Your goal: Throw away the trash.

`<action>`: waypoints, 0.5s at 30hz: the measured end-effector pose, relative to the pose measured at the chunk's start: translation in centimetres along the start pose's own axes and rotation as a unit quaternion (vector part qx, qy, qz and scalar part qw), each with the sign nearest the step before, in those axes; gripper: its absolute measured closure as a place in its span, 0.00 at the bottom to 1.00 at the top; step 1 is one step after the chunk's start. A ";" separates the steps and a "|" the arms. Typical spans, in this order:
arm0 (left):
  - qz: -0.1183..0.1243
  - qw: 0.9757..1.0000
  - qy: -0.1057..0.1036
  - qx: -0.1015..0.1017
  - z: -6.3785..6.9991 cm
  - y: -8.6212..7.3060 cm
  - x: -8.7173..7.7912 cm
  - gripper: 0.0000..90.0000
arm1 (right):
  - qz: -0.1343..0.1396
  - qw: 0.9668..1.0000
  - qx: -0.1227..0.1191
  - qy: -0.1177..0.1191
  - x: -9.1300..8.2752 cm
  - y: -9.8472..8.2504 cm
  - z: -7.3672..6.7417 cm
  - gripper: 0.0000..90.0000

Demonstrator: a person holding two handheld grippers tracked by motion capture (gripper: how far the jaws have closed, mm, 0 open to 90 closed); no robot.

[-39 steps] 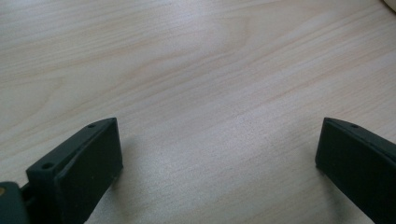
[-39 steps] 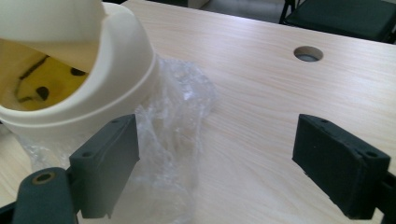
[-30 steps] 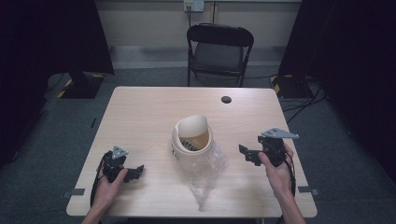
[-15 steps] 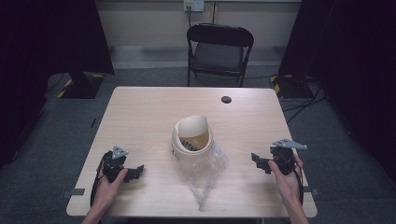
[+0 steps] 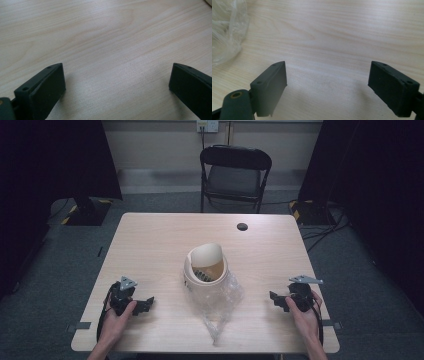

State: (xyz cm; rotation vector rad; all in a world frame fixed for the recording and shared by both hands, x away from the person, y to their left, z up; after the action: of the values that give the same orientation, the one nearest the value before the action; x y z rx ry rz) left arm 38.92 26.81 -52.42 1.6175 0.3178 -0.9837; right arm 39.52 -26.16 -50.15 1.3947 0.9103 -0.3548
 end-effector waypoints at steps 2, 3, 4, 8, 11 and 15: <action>-0.001 1.000 0.000 0.002 0.0 0.0 0.0 0.00 | -0.006 1.000 -0.001 -0.002 0.3 -0.3 0.0 0.16; 0.000 1.000 0.000 0.000 0.0 0.0 0.0 0.00 | -0.015 1.000 -0.003 -0.005 0.7 -0.7 -0.1 0.16; 0.000 1.000 0.000 0.000 0.0 0.0 0.0 0.00 | -0.015 1.000 -0.003 -0.005 0.7 -0.7 -0.1 0.16; 0.000 1.000 0.001 0.002 0.0 0.0 0.0 0.00 | -0.015 1.000 -0.010 -0.012 1.1 -0.8 -0.2 0.16; 0.000 1.000 0.000 0.000 0.0 0.0 0.0 0.00 | -0.009 1.000 -0.015 -0.020 1.2 -0.8 -0.2 0.15; -0.001 1.000 0.012 -0.008 0.3 0.3 0.3 0.00 | 0.004 0.999 -0.024 -0.042 1.8 -1.0 -0.7 0.11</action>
State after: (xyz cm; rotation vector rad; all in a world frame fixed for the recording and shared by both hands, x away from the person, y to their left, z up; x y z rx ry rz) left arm 39.19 26.37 -52.39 1.6165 0.3428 -0.9607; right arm 39.71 -25.15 -52.04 1.3292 0.8395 -0.3802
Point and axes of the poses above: each handheld gripper's, and its own axes: x roughly forward along the jaws, y roughly out of its top, z roughly to its right, the point moved 3 cm from there along x, roughly forward along the jaws, and after that the axes turned 3 degrees about -z, right-handed, at the moved point
